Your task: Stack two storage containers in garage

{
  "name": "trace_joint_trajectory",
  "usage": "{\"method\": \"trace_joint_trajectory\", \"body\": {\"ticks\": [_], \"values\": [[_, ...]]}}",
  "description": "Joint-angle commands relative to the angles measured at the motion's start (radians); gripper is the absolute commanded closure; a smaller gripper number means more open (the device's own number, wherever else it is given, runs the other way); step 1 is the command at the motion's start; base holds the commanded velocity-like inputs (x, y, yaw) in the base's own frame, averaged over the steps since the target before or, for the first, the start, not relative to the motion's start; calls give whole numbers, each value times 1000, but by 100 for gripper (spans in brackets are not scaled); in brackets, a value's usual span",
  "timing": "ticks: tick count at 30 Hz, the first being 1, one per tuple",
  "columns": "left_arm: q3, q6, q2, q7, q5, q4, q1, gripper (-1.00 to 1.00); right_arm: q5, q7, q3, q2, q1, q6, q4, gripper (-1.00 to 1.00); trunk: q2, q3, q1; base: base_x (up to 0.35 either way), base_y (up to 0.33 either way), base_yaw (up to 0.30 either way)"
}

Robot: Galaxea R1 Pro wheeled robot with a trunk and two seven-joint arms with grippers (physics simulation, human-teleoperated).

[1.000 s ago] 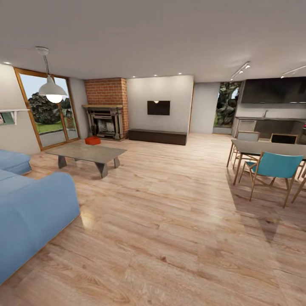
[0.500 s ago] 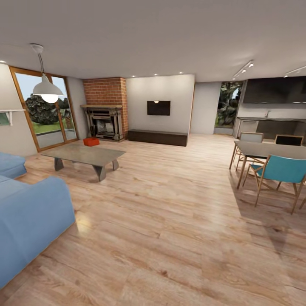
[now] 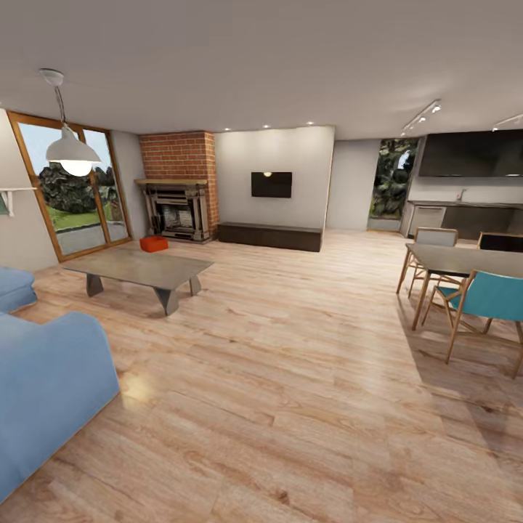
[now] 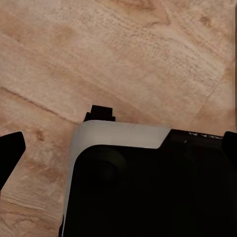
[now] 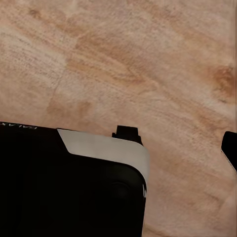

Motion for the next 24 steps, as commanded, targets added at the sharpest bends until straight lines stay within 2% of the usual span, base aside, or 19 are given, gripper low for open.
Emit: {"method": "trace_joint_trajectory", "body": {"ticks": [1, 24], "values": [[-2, 2, 0, -4, 9, 0, 0, -100, -10, 4, 8, 0, -1, -6, 3, -100, -1, -1, 1, 321, 0, 0], [-2, 2, 0, -4, 9, 0, -1, -100, -10, 4, 8, 0, -1, -6, 3, -100, -1, -1, 1, 321, 0, 0]]}}
